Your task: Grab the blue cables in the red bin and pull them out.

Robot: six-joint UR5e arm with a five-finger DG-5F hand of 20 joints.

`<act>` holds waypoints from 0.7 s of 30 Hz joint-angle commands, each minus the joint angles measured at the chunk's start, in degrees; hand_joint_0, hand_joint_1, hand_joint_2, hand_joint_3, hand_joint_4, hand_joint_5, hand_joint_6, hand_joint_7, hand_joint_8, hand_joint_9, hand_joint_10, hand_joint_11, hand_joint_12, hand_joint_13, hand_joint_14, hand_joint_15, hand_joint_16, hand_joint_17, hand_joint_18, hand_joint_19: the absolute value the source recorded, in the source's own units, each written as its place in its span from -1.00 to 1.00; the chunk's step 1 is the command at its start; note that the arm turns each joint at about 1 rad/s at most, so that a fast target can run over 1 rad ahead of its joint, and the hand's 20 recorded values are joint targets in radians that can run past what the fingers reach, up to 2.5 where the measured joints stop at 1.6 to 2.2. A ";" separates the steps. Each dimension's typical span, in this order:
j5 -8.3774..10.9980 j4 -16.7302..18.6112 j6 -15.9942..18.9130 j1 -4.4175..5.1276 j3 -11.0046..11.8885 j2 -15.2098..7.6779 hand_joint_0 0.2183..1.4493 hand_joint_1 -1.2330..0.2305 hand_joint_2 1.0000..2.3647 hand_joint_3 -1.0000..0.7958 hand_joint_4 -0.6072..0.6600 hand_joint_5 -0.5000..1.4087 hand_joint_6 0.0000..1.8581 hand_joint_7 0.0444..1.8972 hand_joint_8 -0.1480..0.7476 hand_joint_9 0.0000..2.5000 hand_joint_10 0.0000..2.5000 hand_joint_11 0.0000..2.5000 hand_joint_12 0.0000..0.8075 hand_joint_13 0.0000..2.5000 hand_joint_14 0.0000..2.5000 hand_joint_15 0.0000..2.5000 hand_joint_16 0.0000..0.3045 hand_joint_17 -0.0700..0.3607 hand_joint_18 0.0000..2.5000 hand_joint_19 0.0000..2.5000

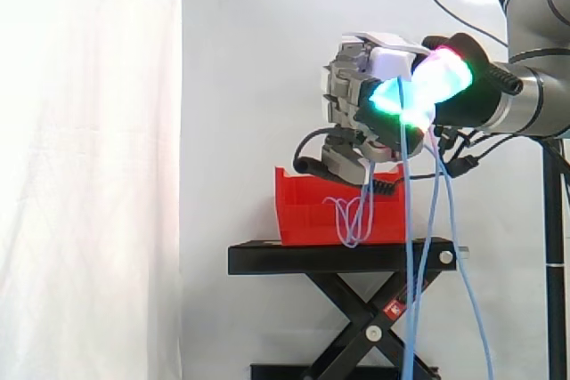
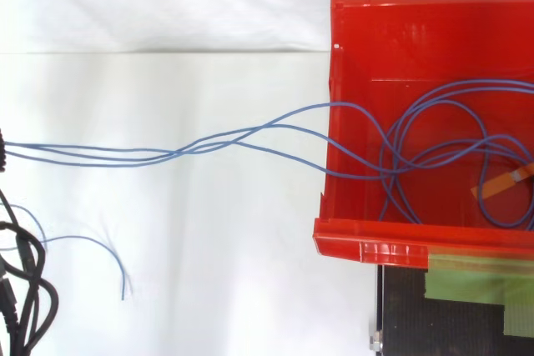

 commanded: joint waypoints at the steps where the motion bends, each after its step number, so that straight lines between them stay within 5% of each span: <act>1: -0.03 0.00 0.00 -0.05 -0.01 0.07 0.10 -0.64 -1.00 -1.00 0.06 0.38 -0.18 -0.29 -0.18 0.04 -0.98 0.21 -0.24 0.14 -0.96 0.43 -0.66 -0.14 -0.30 -0.27; 14: -0.12 0.26 0.00 0.04 0.34 -0.02 0.15 -0.64 -1.00 -1.00 0.04 0.38 -0.16 -0.32 -0.17 0.03 -0.98 0.22 -0.25 0.14 -0.96 0.43 -0.67 -0.14 -0.29 -0.27; 21: -0.29 0.00 -4.04 0.13 4.82 0.07 0.16 -0.64 -1.00 -1.00 0.04 0.38 -0.18 -0.31 -0.18 0.03 -0.98 0.21 -0.25 0.14 -0.97 0.43 -0.67 -0.15 -0.29 -0.27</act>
